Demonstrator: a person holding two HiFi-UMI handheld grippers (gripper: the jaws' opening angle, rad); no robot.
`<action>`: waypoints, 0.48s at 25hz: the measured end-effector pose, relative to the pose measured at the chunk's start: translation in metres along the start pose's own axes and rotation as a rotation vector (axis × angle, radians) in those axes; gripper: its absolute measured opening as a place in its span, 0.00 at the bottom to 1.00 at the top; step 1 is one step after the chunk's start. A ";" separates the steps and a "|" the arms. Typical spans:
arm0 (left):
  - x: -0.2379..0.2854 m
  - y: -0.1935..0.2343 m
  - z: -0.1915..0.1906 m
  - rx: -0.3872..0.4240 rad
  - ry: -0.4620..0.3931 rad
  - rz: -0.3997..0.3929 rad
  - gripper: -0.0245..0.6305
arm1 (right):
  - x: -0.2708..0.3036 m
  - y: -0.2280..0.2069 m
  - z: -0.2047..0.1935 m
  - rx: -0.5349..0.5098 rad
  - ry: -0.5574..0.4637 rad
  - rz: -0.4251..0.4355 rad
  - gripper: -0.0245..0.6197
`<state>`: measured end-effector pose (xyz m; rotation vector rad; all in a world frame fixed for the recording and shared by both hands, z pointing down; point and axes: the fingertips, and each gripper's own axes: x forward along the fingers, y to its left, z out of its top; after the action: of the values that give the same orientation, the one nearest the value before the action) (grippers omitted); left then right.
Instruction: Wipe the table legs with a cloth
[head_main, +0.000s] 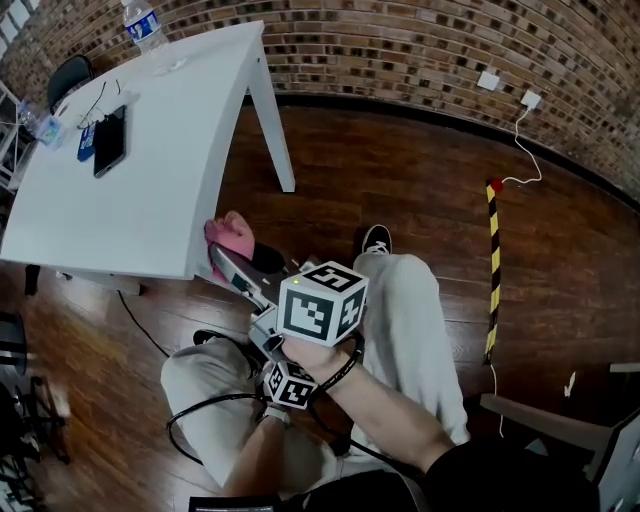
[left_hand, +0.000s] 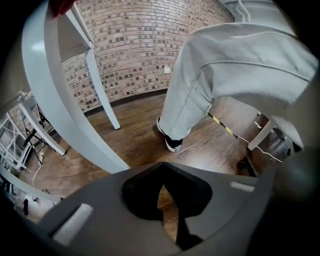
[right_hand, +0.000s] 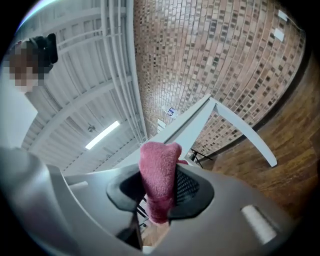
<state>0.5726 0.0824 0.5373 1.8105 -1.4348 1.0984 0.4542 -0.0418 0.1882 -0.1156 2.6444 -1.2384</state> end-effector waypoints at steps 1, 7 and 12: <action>0.001 0.001 0.003 -0.001 -0.003 0.002 0.04 | 0.001 0.002 0.003 -0.022 -0.001 0.004 0.20; 0.004 0.014 0.032 0.021 -0.067 0.024 0.04 | 0.011 0.008 0.025 -0.159 -0.014 0.053 0.20; 0.013 0.027 0.064 -0.022 -0.136 0.007 0.04 | 0.026 -0.008 0.040 -0.108 -0.023 0.123 0.20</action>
<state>0.5640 0.0158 0.5151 1.8975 -1.5258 0.9743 0.4379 -0.0811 0.1653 0.0149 2.6543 -1.0501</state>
